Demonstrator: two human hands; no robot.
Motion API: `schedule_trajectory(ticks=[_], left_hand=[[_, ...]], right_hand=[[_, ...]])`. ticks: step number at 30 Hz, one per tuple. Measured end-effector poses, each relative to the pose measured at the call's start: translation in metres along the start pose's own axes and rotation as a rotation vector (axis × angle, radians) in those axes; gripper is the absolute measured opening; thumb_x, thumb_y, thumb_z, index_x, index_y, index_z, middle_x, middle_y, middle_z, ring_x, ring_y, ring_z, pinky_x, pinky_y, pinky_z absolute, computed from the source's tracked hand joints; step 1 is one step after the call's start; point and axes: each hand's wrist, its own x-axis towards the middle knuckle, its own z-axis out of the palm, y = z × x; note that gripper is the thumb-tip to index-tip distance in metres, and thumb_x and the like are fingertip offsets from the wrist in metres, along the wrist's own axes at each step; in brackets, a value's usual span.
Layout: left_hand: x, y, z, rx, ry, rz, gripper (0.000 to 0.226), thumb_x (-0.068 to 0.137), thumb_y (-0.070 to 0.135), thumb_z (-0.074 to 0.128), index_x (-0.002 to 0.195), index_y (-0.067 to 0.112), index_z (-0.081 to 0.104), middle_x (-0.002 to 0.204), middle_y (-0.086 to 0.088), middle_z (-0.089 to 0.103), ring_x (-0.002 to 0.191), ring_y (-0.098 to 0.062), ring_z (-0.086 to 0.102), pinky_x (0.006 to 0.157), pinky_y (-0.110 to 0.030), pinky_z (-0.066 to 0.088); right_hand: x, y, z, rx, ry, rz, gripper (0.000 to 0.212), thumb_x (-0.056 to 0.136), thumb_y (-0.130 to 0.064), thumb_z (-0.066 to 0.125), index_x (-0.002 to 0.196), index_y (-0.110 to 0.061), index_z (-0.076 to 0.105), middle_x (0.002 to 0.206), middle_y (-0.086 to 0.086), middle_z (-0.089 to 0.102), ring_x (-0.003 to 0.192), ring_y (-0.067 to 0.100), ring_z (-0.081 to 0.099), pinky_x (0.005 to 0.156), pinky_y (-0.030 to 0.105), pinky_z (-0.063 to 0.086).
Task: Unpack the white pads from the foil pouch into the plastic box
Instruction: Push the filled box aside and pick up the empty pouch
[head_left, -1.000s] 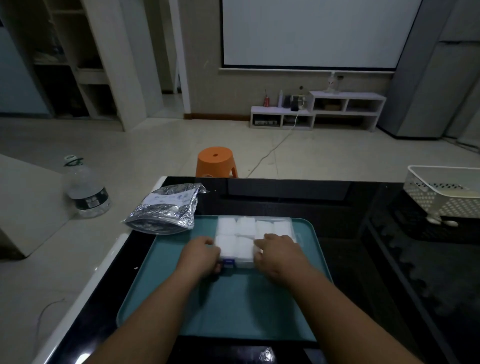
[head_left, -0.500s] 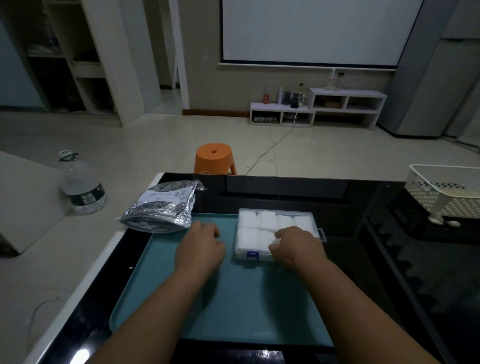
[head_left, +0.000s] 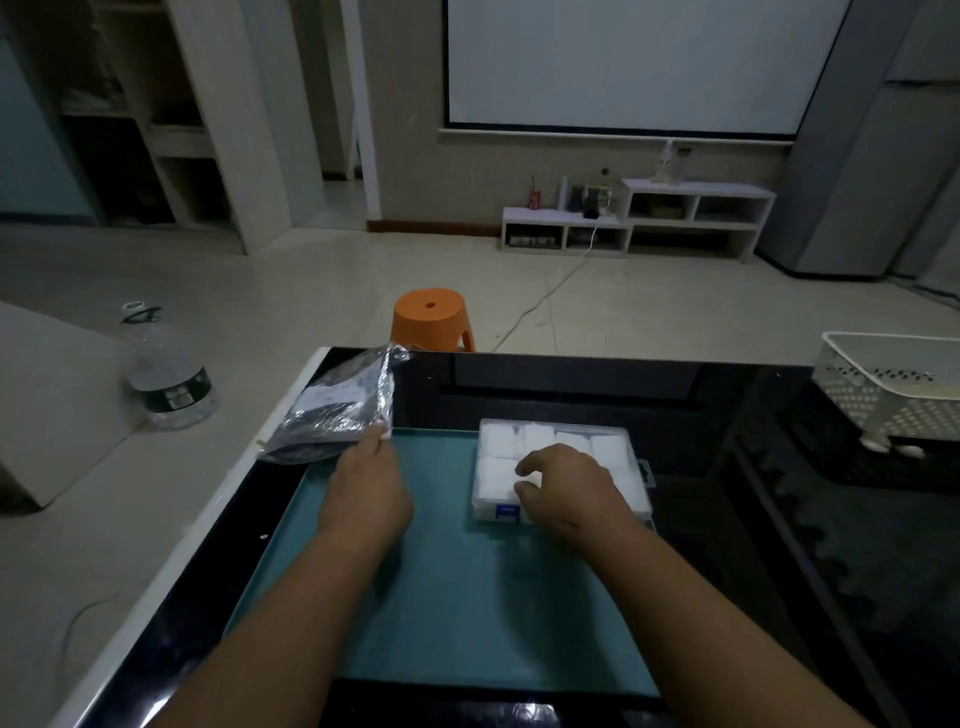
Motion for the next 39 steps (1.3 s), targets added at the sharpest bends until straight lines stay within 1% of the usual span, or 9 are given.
schedule_trajectory(ticks=[4,7,14,18,22,28,32,36,39], left_hand=[[0.001,0.014,-0.013,-0.002,0.289,0.181,0.061,0.077,-0.001,0.056,0.137,0.001,0.046,0.136,-0.015,0.050,0.119,-0.033,0.049,0.103,-0.042,0.043],[0.002,0.021,-0.024,-0.050,0.414,0.304,0.058,0.072,-0.009,0.054,0.130,-0.008,0.052,0.129,-0.023,0.054,0.119,-0.038,0.051,0.106,-0.042,0.042],[-0.018,0.046,-0.041,-0.127,0.501,0.565,0.048,0.077,-0.003,0.048,0.124,-0.007,0.059,0.127,-0.023,0.059,0.118,-0.035,0.055,0.107,-0.043,0.042],[-0.029,0.057,-0.043,-0.177,0.498,0.773,0.044,0.085,0.006,0.043,0.123,-0.007,0.060,0.121,-0.022,0.063,0.116,-0.028,0.054,0.106,-0.036,0.041],[-0.033,0.058,-0.040,-0.195,0.472,0.869,0.040,0.085,0.004,0.046,0.120,-0.004,0.063,0.130,-0.019,0.059,0.122,-0.027,0.054,0.107,-0.034,0.042],[-0.019,0.045,-0.045,-0.383,0.532,0.526,0.013,0.077,0.001,0.050,0.084,0.005,0.060,0.136,-0.014,0.053,0.118,-0.028,0.053,0.093,-0.031,0.043],[-0.003,0.030,-0.049,-0.630,0.434,0.186,0.015,0.082,0.007,0.062,0.091,0.013,0.051,0.121,0.008,0.050,0.109,-0.017,0.050,0.086,-0.030,0.037],[0.001,0.025,-0.053,-1.077,0.131,0.003,0.024,0.088,0.010,0.062,0.077,0.027,0.050,0.080,0.004,0.060,0.064,-0.015,0.053,0.057,-0.029,0.043],[-0.003,0.028,-0.057,-1.277,-0.017,0.001,0.030,0.090,-0.003,0.056,0.074,0.023,0.054,0.069,-0.003,0.053,0.045,-0.009,0.042,0.038,-0.019,0.033]], right_hand=[[0.001,-0.001,-0.001,0.096,0.055,-0.027,0.039,0.094,-0.033,0.055,0.131,-0.024,0.058,0.137,0.003,0.056,0.123,0.024,0.052,0.104,0.035,0.041],[0.000,0.000,-0.001,0.258,0.199,-0.067,0.060,0.091,-0.030,0.061,0.147,-0.025,0.038,0.148,0.002,0.044,0.133,0.022,0.043,0.110,0.035,0.035],[0.000,-0.003,-0.012,0.317,0.490,-0.141,0.097,0.080,-0.043,0.074,0.153,-0.040,0.010,0.164,-0.004,0.009,0.148,0.022,0.013,0.118,0.045,0.019],[0.001,-0.005,-0.013,0.266,0.571,-0.199,0.067,0.082,-0.047,0.071,0.142,-0.036,0.043,0.155,-0.002,0.033,0.141,0.020,0.028,0.110,0.040,0.022],[0.002,-0.002,-0.015,0.247,0.711,-0.290,0.015,0.089,-0.023,0.066,0.102,-0.020,0.072,0.105,0.000,0.069,0.098,0.017,0.061,0.091,0.038,0.044],[-0.002,0.000,-0.024,0.580,0.677,-0.248,0.020,0.096,-0.011,0.057,0.106,-0.018,0.073,0.092,-0.004,0.069,0.080,0.008,0.059,0.067,0.013,0.045],[0.002,0.000,-0.029,0.899,0.604,-0.137,0.023,0.096,-0.021,0.060,0.073,-0.025,0.062,0.065,-0.011,0.060,0.060,0.008,0.050,0.059,0.028,0.041],[0.007,0.004,-0.030,1.097,0.482,-0.023,0.018,0.097,-0.022,0.059,0.081,-0.018,0.066,0.081,0.008,0.070,0.079,0.033,0.064,0.078,0.052,0.052],[0.009,0.006,-0.029,1.138,0.416,0.045,0.020,0.096,-0.021,0.060,0.077,-0.015,0.064,0.077,0.011,0.067,0.077,0.034,0.063,0.075,0.052,0.053]])
